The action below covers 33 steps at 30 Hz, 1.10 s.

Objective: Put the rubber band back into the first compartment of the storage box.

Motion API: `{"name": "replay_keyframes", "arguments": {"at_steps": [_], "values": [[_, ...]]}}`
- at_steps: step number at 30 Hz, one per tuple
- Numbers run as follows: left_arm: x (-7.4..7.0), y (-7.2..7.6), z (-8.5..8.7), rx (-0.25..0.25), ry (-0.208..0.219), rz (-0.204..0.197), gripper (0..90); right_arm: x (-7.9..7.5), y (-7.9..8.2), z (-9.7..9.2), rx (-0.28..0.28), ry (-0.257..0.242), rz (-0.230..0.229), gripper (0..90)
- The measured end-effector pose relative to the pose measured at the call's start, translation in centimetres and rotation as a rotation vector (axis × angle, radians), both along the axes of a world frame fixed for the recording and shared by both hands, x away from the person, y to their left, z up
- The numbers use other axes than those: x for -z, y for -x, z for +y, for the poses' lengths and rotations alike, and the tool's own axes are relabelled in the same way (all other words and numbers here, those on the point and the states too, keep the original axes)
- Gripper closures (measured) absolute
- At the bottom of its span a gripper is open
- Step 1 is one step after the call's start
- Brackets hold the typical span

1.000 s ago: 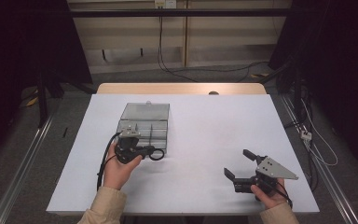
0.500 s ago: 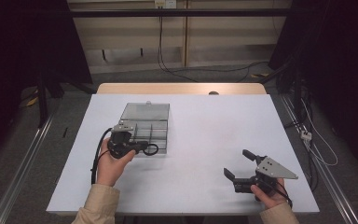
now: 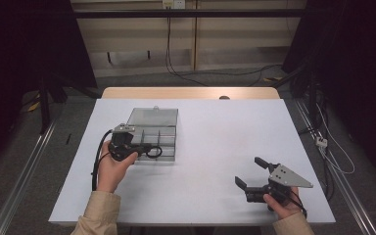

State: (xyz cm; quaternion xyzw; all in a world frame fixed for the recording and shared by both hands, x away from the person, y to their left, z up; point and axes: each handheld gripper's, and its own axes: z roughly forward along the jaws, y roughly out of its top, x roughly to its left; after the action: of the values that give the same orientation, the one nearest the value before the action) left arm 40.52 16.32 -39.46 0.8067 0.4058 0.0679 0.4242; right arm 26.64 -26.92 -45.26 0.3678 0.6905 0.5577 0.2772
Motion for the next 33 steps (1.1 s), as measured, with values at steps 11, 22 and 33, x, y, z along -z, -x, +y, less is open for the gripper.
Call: {"name": "replay_keyframes", "arguments": {"at_steps": [11,22,33], "values": [[-0.7,-0.9,1.1,-0.012,0.008,0.003,88.3,0.0,0.0,0.0,-0.002,0.0,0.002,3.6],[-0.8,-1.7,1.4,-0.003,0.002,-0.002,88.2,0.1,0.0,0.0,-0.002,0.0,0.005,3.6],[-1.1,-2.3,2.1,-0.012,0.002,-0.009,88.2,0.1,-0.1,0.0,-0.004,-0.002,0.005,3.6]]}}
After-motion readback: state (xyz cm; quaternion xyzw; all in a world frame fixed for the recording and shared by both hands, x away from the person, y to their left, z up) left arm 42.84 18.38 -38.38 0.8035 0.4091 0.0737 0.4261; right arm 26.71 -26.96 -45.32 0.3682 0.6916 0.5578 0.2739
